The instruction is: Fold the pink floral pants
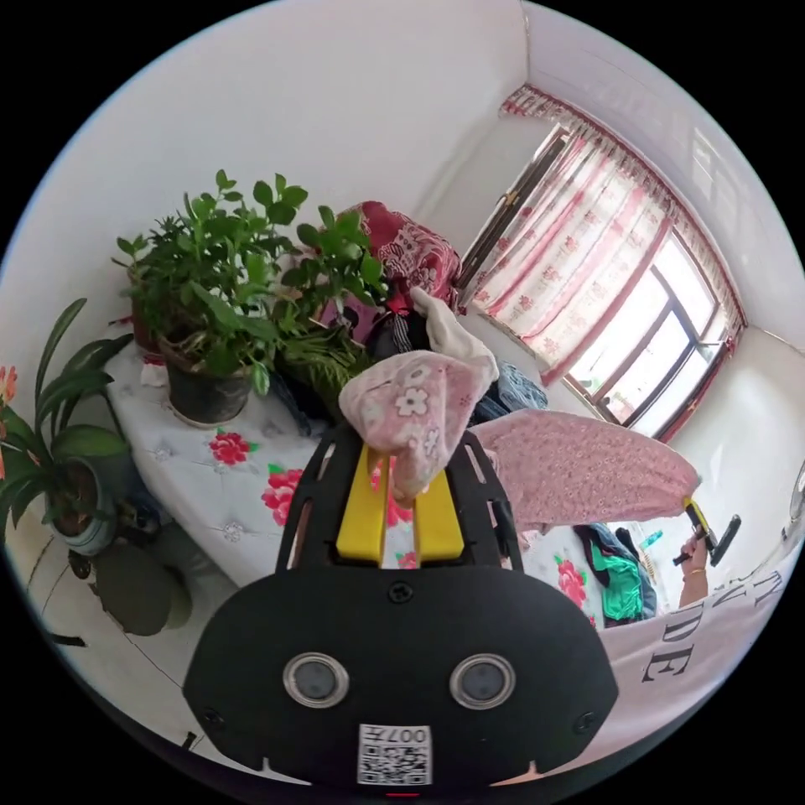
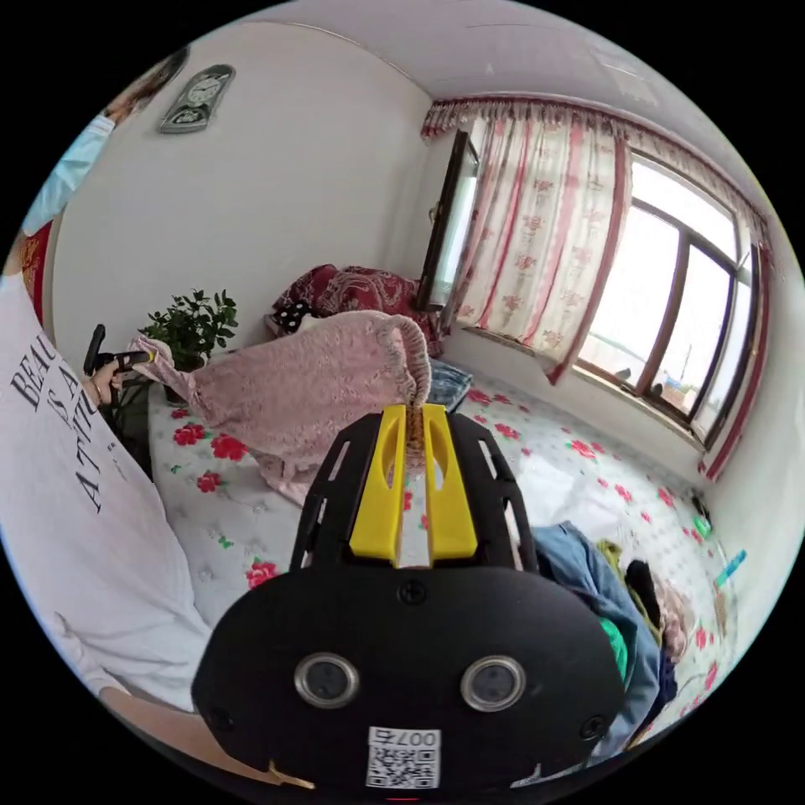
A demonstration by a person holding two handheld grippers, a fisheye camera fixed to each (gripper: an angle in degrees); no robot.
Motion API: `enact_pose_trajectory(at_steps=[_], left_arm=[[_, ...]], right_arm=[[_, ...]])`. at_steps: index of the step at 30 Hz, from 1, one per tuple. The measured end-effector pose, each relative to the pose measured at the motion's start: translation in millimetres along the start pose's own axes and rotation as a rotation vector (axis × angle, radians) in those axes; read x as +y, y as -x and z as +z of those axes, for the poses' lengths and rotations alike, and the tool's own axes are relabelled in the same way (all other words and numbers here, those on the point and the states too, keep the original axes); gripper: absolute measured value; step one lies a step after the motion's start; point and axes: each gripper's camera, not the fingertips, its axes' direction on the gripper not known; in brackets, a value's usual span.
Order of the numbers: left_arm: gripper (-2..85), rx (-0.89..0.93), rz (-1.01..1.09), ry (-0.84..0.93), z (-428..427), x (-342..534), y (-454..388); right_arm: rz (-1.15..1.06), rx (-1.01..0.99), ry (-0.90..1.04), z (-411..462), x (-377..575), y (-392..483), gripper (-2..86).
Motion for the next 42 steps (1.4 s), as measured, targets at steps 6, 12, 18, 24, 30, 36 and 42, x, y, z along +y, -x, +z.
enact_pose_trajectory(at_steps=[6,12,18,24,30,36,42], left_arm=[[4.0,0.043,0.073,0.349,105,55,-7],[7.3,-0.175,0.114,0.432,122,85,-14],[9.3,-0.167,0.128,0.354,107,58,-21],[9.3,-0.209,0.156,0.301,85,55,-36],[11.2,-0.121,0.284,0.421,110,64,-64],[13.4,-0.075,0.336,0.584,198,66,-92],[13.4,-0.257,0.274,0.752,285,51,-77]], right_arm=[[0.554,0.135,0.486,14,204,-5,3.9],[0.756,0.166,0.595,37,280,99,5.8],[0.625,0.218,0.637,85,236,107,7.6],[0.307,0.23,0.731,175,169,126,8.4],[0.066,0.164,0.944,261,157,173,7.0],[0.01,0.165,1.07,291,149,202,1.2],[-0.014,0.281,1.001,274,112,205,-0.2]])
